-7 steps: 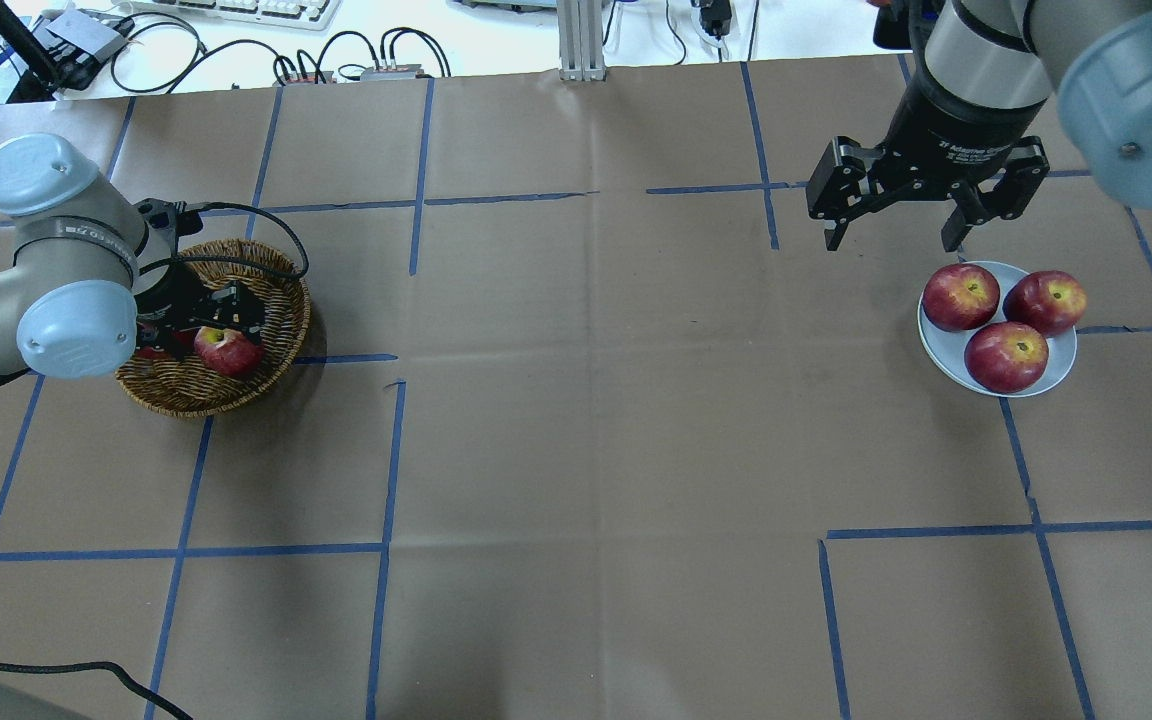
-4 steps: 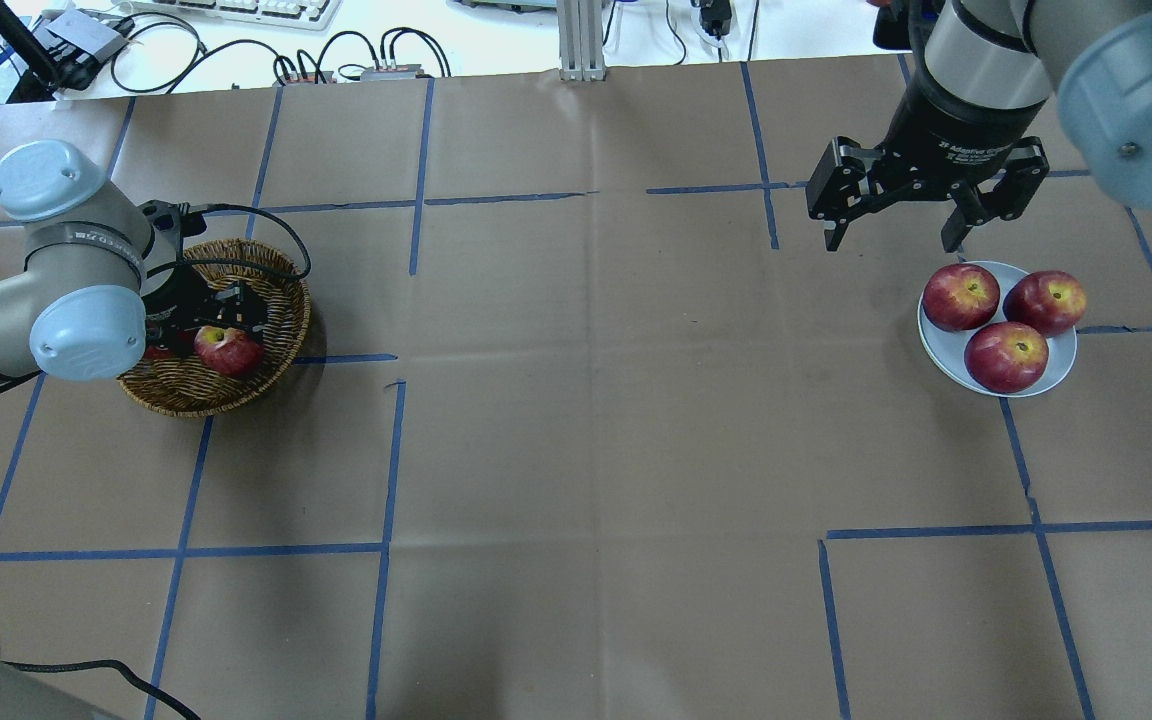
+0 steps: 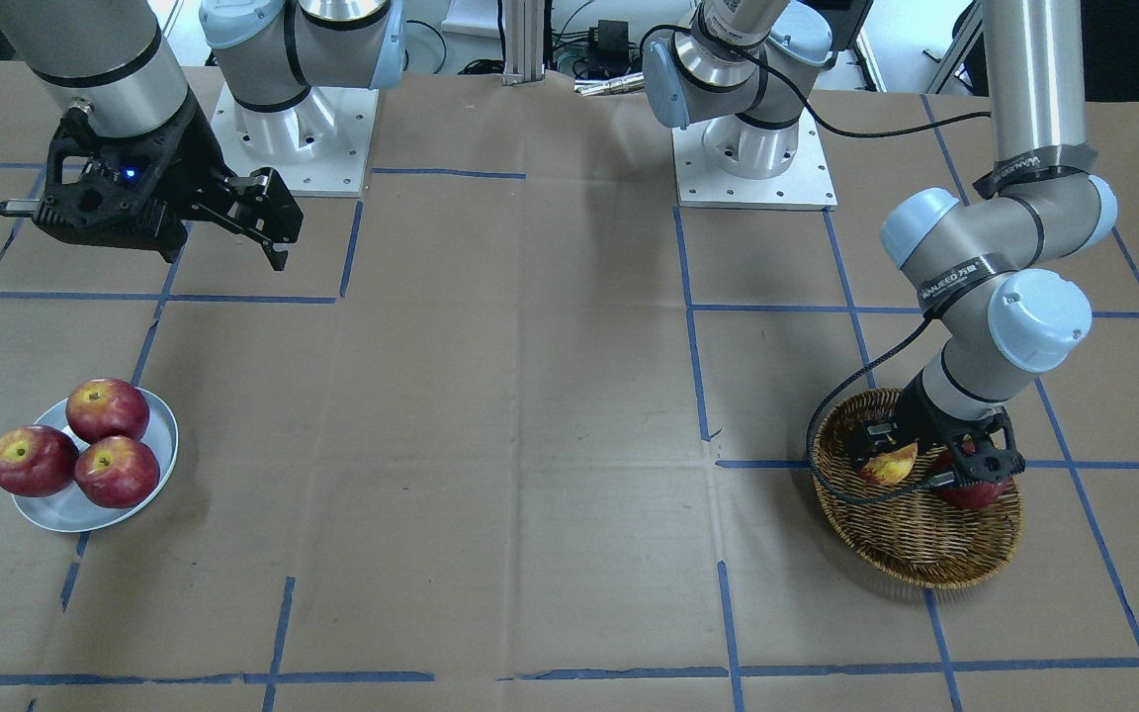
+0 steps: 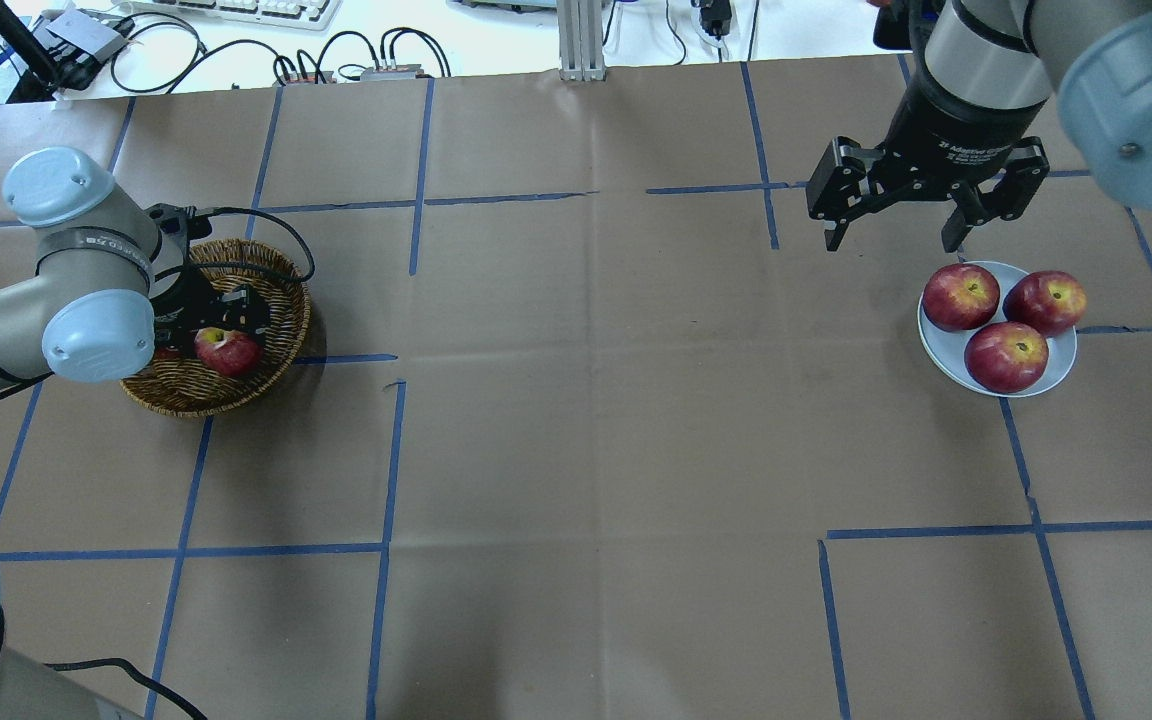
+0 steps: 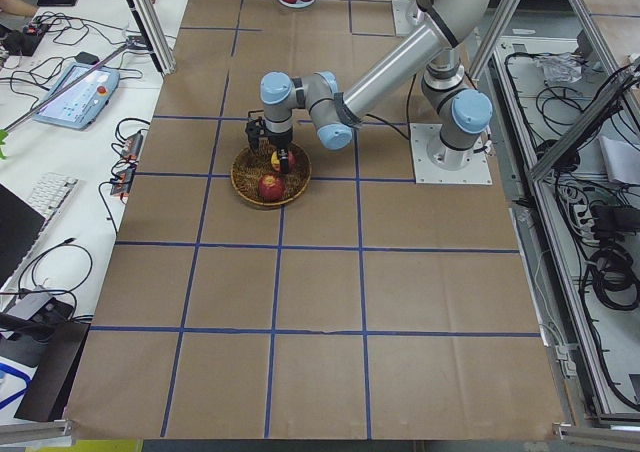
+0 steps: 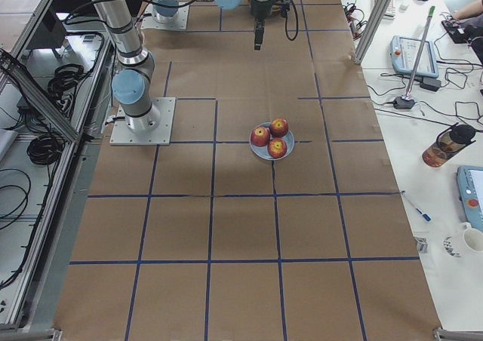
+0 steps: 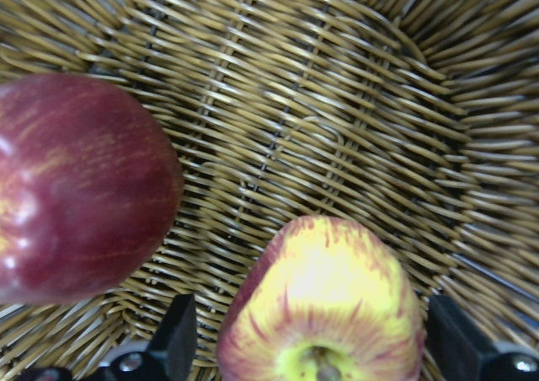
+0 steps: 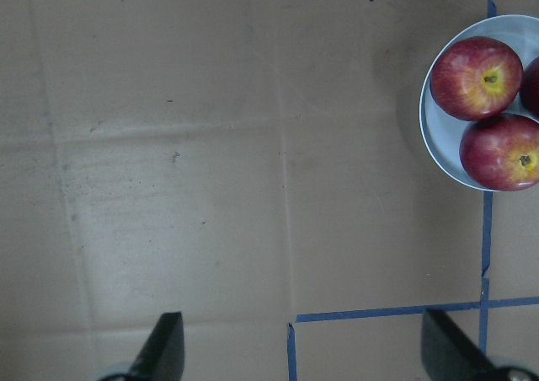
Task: Transfer apple from basket to plate
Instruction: 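Close the left gripper on the yellow-red striped apple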
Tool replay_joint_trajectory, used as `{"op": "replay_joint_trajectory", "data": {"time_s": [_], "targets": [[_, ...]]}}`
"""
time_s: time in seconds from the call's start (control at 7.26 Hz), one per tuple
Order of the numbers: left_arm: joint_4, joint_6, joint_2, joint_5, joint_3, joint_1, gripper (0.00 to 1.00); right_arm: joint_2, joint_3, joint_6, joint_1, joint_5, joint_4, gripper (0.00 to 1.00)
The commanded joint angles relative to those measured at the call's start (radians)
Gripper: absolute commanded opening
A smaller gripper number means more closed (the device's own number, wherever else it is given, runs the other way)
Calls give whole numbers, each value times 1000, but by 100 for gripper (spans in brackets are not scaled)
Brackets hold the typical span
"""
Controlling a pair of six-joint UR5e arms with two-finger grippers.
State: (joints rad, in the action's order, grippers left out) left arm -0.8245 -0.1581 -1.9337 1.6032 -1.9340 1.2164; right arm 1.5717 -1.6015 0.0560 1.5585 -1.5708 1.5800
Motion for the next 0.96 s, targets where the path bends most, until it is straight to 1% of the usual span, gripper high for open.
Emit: {"op": "replay_joint_trajectory", "data": {"time_s": [0.0,0.14,0.41,0.55,0.69,0.83], "targets": [[1,-6,-1,0,0,0,76,-1,0,1,0,0,0,100],[1,-6,1,0,0,0,71,1,2,-1,0,2,0,100],[-4,23,28,0,4,20,71,-1,0,1,0,2,0,100],[-13,67,47,3,9,34,69,1,0,-1,0,2,0,100],[-31,133,88,4,7,81,69,1,0,-1,0,2,0,100],[-109,260,135,7,15,168,69,-1,2,-1,0,0,0,100]]}}
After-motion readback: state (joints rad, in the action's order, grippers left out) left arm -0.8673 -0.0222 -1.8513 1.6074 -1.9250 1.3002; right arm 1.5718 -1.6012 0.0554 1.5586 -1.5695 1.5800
